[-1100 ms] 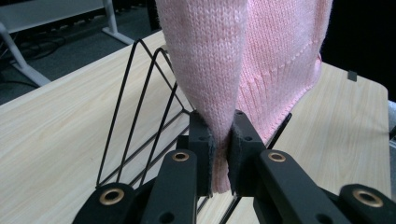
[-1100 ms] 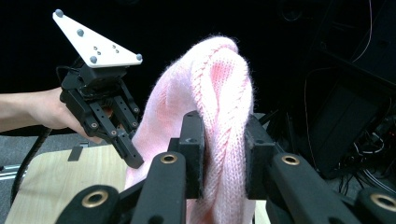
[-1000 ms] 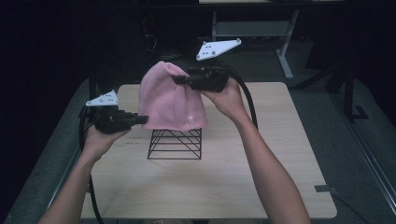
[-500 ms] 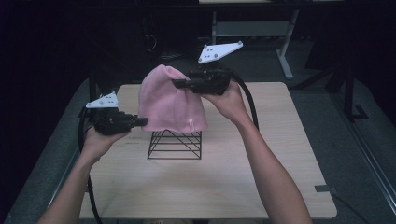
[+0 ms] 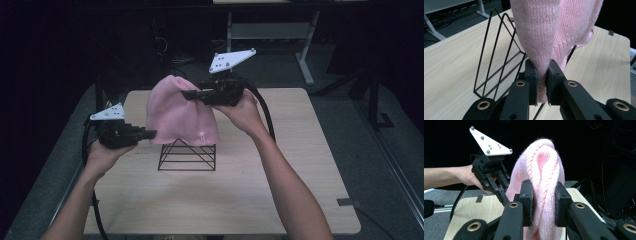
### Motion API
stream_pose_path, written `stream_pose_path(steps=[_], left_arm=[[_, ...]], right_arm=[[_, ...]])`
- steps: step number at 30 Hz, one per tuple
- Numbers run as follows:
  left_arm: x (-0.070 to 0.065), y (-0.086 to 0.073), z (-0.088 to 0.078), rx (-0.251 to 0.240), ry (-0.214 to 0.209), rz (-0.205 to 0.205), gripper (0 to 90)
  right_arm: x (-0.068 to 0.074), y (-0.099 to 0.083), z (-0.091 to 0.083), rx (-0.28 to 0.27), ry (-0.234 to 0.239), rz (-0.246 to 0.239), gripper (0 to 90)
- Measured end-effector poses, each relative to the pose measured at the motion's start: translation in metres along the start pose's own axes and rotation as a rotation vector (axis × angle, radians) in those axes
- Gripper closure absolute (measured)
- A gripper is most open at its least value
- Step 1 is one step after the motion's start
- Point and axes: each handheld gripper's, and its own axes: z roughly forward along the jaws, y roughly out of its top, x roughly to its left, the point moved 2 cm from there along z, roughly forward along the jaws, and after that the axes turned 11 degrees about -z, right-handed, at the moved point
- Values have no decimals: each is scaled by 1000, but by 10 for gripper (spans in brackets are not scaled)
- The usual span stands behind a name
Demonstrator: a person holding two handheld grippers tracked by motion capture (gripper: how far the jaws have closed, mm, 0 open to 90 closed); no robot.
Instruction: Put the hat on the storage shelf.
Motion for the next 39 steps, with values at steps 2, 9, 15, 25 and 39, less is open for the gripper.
stream_pose_path(steps=[2,9,15,25,39], left_arm=[[1,-2,0,6,1,-4,807],[4,-7,3,15,4,-10,803],[6,-6,7,22,10,-12,798],[5,-9,17,41,11,-4,788],[12,-23,13,63,26,-23,793]], right_arm=[[1,-1,1,3,6,1,732],[2,-4,4,24,14,1,730],[-2,-8,5,51,-8,-2,730],[-7,-19,2,51,11,9,729],[5,-27,14,44,68,5,727]])
